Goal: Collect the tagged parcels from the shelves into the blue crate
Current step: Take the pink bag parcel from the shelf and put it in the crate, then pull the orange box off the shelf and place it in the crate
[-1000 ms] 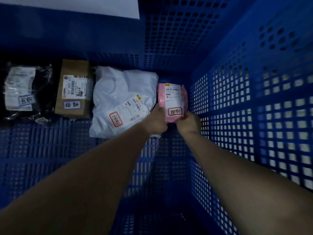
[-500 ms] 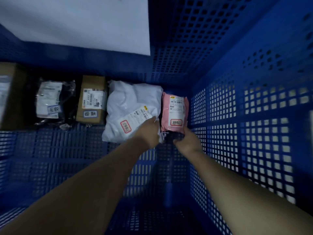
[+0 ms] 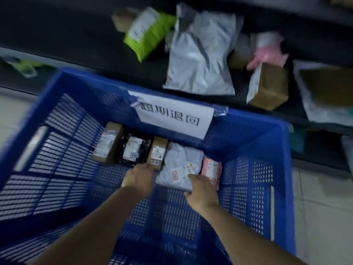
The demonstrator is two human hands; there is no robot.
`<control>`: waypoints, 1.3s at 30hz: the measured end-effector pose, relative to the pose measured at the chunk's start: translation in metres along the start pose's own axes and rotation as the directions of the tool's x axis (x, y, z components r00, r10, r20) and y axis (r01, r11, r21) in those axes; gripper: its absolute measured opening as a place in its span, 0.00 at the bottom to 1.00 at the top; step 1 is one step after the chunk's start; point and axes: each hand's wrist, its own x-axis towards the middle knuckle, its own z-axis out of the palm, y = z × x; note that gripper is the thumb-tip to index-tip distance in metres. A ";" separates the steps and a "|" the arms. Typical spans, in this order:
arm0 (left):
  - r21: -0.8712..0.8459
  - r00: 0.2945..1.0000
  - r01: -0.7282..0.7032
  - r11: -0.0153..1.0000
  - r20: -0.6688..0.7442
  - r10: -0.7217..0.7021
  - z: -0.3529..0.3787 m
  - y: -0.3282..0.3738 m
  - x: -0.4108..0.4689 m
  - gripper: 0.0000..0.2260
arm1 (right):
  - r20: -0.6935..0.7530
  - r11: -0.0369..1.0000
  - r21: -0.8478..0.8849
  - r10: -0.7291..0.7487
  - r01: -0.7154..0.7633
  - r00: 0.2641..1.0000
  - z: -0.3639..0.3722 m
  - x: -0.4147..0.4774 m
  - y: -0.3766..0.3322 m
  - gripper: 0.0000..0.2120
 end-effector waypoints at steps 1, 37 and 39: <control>0.001 1.000 0.003 1.000 -0.023 -0.003 -0.015 -0.008 -0.016 0.24 | -0.002 0.998 -0.041 -0.040 0.039 0.999 -0.013 -0.008 -0.016 0.24; -0.176 0.583 0.380 0.908 -0.717 -0.382 -0.291 -0.404 -0.514 0.12 | -0.135 0.598 -0.489 -0.772 0.636 0.622 -0.181 -0.281 -0.650 0.23; -0.149 0.577 0.384 0.911 -0.732 -0.363 -0.302 -0.427 -0.522 0.12 | -0.148 0.609 -0.495 -0.762 0.620 0.630 -0.180 -0.286 -0.676 0.24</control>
